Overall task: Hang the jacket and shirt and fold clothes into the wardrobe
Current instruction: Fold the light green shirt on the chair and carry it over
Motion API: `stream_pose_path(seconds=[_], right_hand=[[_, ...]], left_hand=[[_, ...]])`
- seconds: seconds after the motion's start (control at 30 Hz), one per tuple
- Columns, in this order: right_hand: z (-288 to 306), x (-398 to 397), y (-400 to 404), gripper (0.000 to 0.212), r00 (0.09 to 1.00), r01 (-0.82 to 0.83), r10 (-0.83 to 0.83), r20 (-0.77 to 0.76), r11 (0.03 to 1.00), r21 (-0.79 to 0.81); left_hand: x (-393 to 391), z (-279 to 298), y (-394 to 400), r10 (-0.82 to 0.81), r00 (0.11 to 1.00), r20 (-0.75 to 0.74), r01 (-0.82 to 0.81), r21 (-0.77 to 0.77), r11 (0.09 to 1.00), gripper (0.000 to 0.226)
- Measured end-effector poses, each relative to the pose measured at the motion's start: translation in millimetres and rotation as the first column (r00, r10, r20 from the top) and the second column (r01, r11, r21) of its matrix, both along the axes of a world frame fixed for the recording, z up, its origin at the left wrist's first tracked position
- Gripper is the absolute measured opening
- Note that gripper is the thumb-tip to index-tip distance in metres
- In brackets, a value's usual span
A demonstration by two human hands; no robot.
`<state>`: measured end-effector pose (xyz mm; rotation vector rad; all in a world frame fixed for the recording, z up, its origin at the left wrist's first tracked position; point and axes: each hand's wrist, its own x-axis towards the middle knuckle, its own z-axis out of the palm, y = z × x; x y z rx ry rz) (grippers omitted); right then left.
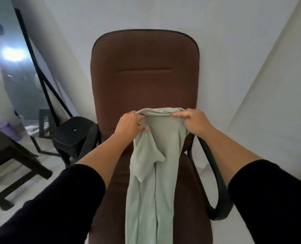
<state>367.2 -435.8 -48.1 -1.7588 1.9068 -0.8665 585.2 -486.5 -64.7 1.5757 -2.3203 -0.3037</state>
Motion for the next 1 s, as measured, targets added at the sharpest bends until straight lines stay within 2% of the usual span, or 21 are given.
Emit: stream_pose_path(seconds=[0.17,0.3,0.4,0.47,0.53,0.57,0.6,0.63,0.7,0.77,0.8,0.87,0.93,1.0], right_hand=[[-123.1,-5.1,-23.4,0.049,0.990,-0.116,0.125,-0.059,0.984,0.135],[-205.0,-3.1,9.7,0.043,0.955,-0.269,0.296,-0.039,0.911,0.311],[-261.2,2.4,40.3,0.042,0.913,-0.377,0.407,0.025,0.819,0.432],[-294.8,4.8,58.0,0.039,0.881,-0.431,0.468,0.075,0.726,0.535],[-315.9,4.4,68.5,0.033,0.862,-0.461,0.476,0.174,0.592,0.661],[-319.0,5.2,70.6,0.027,0.873,-0.457,0.424,0.240,0.539,0.708],[-319.2,5.2,69.4,0.020,0.896,-0.430,0.348,0.274,0.534,0.728],[-318.9,5.0,65.1,0.016,0.928,-0.372,0.258,0.269,0.583,0.722],[-316.6,3.8,49.2,0.015,0.982,-0.181,0.112,0.153,0.793,0.581],[-315.4,3.1,29.4,0.015,0.998,0.010,-0.031,0.056,0.935,0.355],[-317.1,2.6,18.8,0.015,0.991,0.095,-0.118,0.056,0.946,0.311],[-321.5,3.7,-1.6,0.029,0.953,0.228,-0.290,0.093,0.881,0.414],[-326.9,5.6,-15.0,0.046,0.898,0.252,-0.415,0.144,0.755,0.606],[-332.6,8.2,-20.8,0.054,0.879,0.236,-0.449,0.160,0.702,0.672]], left_hand=[[1.4,-106.3,-26.1,-0.109,0.978,0.181,0.064,0.236,0.970,0.052],[22.7,-201.0,0.6,-0.210,0.944,0.256,0.060,0.491,0.869,0.058],[34.9,-264.5,34.8,-0.276,0.903,0.329,0.029,0.593,0.805,0.062],[43.1,-296.0,56.7,-0.375,0.846,0.380,0.042,0.652,0.757,0.061],[49.5,-311.1,74.4,-0.461,0.809,0.366,0.043,0.745,0.666,0.051],[52.0,-314.4,81.0,-0.452,0.834,0.317,0.046,0.777,0.628,0.044],[52.8,-313.1,85.4,-0.390,0.883,0.260,0.049,0.777,0.628,0.044],[53.4,-312.3,85.3,-0.281,0.937,0.209,0.041,0.732,0.680,0.052],[50.4,-307.0,74.5,-0.020,0.988,0.152,-0.068,0.553,0.831,0.055],[45.4,-305.2,52.7,0.213,0.969,0.126,-0.247,0.428,0.870,0.050],[40.1,-305.2,39.0,0.301,0.946,0.119,-0.322,0.416,0.850,0.047],[27.8,-312.6,10.9,0.414,0.900,0.134,-0.424,0.489,0.763,0.050],[14.7,-325.6,-11.7,0.497,0.858,0.130,-0.466,0.607,0.644,0.064],[3.5,-338.8,-25.0,0.573,0.810,0.124,-0.495,0.669,0.555,0.073]])
